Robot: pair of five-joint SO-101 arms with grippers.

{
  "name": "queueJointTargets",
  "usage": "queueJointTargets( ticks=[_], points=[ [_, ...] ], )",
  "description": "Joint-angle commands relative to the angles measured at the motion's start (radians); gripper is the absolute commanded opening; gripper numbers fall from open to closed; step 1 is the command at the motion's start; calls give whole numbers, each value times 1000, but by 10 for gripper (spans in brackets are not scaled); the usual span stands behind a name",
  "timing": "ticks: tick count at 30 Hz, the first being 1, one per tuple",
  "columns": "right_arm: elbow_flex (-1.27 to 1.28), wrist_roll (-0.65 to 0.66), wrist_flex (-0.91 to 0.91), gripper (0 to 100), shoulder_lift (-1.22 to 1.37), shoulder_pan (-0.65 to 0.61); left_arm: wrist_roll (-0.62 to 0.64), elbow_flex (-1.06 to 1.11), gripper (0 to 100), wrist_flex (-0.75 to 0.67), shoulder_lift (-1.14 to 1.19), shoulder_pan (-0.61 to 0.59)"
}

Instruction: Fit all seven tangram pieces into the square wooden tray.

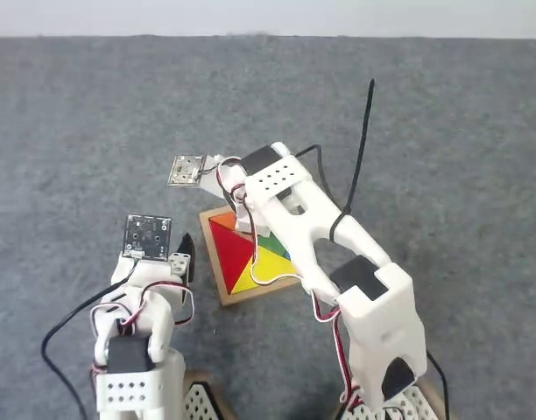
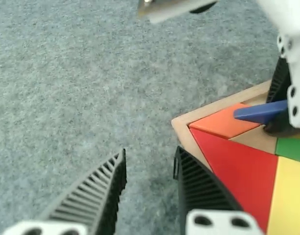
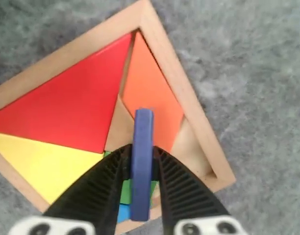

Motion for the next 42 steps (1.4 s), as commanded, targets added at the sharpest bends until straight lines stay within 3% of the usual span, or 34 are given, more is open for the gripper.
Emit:
queueJointTargets(
  ticks=[1, 26, 33, 42],
  points=[
    [-66, 8, -18, 181, -12, 21, -11, -8, 152, 3, -17, 6],
    [-80, 6, -85, 177, -16, 101, -11, -8, 152, 5, -17, 6],
    [-130, -187, -154, 177, -10, 147, -11, -8, 152, 5, -17, 6],
    [-109, -196, -159, 177, 81, 142, -11, -8, 152, 5, -17, 8]
  ],
)
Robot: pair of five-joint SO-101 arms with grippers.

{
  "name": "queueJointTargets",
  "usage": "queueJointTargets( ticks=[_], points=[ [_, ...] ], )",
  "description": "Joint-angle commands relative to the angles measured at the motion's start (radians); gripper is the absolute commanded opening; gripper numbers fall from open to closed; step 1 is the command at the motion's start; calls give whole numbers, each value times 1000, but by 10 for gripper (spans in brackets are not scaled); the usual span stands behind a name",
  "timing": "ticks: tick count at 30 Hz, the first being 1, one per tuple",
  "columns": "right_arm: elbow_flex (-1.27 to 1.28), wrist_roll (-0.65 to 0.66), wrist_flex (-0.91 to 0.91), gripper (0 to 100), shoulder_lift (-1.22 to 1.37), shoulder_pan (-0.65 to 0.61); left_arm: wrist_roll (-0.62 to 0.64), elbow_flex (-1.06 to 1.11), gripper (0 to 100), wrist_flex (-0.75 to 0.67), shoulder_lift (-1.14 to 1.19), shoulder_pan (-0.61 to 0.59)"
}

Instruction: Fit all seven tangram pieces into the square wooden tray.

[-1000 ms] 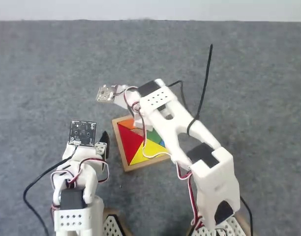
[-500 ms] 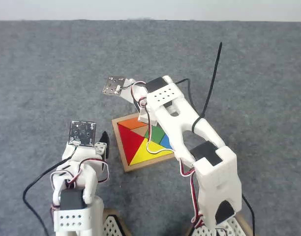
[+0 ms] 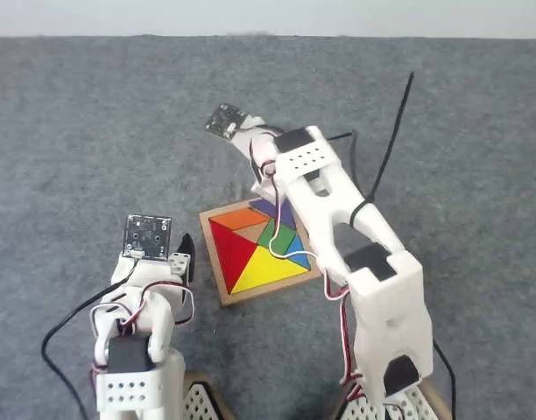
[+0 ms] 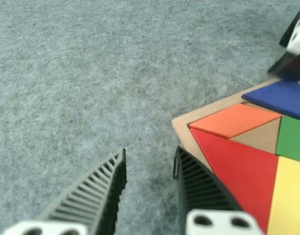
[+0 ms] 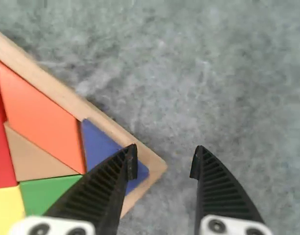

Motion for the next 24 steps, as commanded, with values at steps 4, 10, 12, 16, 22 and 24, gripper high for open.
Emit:
queueJointTargets(
  ticks=[4, 10, 12, 16, 22, 24],
  points=[
    [-32, -14, 15, 177, 15, -15, -11, -8, 152, 5, -17, 8],
    [-61, -21, 42, 177, 8, -7, -11, -8, 152, 5, -17, 8],
    [-95, -46, 85, 177, -18, 5, -11, -8, 152, 5, -17, 8],
    [-127, -129, 206, 171, -99, 48, -11, -8, 152, 5, -17, 8],
    [-124, -140, 346, 6, -193, 85, -8, -8, 152, 5, -17, 6],
    [-95, -181, 363, 12, -217, 93, -6, -8, 152, 3, -18, 0]
  ],
)
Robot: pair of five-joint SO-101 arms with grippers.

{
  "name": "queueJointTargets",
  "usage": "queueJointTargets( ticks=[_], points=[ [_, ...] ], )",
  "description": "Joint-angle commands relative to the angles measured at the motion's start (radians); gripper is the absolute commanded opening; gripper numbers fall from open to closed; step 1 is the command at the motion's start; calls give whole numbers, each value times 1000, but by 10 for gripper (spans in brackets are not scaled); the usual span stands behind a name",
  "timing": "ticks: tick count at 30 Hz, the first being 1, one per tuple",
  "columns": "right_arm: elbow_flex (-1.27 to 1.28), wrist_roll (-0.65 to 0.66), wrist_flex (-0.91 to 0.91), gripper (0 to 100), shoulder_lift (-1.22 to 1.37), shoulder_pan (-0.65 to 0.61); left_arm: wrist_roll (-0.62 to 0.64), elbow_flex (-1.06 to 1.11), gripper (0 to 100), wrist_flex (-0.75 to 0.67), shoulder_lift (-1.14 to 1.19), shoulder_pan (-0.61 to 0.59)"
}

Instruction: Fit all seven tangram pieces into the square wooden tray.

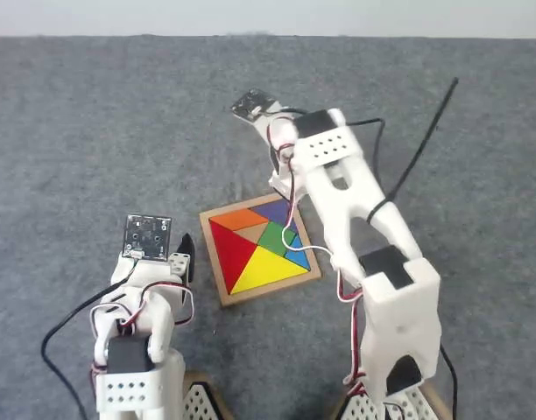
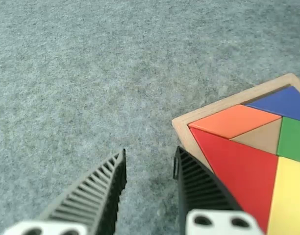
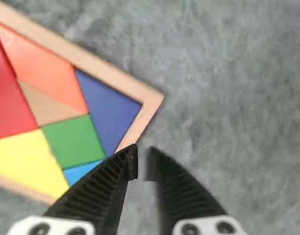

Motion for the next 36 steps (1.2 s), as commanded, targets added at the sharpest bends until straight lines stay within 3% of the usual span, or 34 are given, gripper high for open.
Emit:
queueJointTargets(
  ticks=[1, 7, 15, 22, 36],
  points=[
    [-6, -86, 56, 8, -131, 35, -6, -8, 152, 3, -18, 0],
    [212, -196, -39, 8, -323, 110, -5, -8, 155, 2, -20, 0],
    [790, -195, -260, 9, -796, 222, -8, -8, 155, 3, -18, 0],
    [1191, -192, -390, 9, -1063, 321, -5, -8, 155, 5, -18, 0],
    [1619, -192, -415, 9, -1527, 400, -5, -8, 155, 5, -18, 2]
  ],
)
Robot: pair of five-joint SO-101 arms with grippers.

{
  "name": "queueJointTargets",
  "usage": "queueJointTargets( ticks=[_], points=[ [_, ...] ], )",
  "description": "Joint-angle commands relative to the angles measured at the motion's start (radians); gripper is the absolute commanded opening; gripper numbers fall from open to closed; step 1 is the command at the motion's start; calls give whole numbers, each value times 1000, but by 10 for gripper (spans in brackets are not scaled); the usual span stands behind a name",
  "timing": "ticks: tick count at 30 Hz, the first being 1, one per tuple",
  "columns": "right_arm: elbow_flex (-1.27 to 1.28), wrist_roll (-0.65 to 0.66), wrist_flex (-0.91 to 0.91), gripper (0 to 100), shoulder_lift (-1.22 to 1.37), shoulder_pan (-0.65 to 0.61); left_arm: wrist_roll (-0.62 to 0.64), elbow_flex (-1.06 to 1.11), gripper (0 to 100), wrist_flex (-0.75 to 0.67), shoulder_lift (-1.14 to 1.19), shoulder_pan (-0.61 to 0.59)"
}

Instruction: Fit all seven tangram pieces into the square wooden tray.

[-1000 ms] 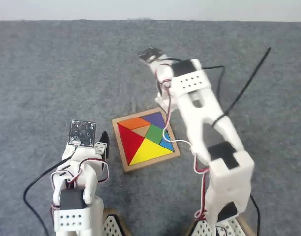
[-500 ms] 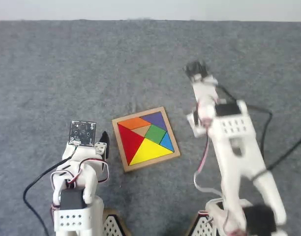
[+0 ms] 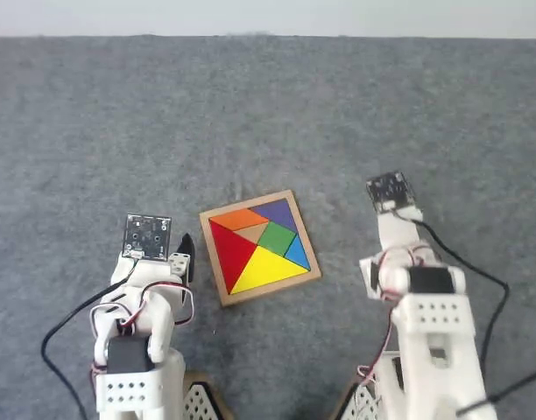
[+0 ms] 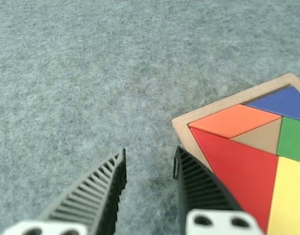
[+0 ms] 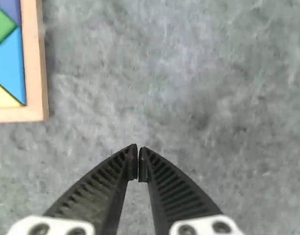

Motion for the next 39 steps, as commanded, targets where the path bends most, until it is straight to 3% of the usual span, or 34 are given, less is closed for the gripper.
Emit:
queueJointTargets(
  ticks=[1, 9, 16, 20, 25, 30, 39],
  points=[
    [104, -2, -13, 9, -182, 19, -5, -8, 155, 5, -18, 3],
    [299, 109, 13, 9, -503, 21, -5, -8, 155, 5, -18, 3],
    [388, 110, 104, 9, -754, 27, -5, -8, 155, 5, -18, 3],
    [471, 110, 128, 9, -897, 114, -5, -8, 155, 5, -18, 3],
    [471, 110, 157, 9, -877, 222, -5, -8, 155, 18, -18, 3],
    [471, 110, 157, 9, -875, 226, -9, -8, 155, 262, -18, 3],
    [471, 110, 159, 8, -872, 223, -6, -10, 153, 256, -18, 5]
  ],
)
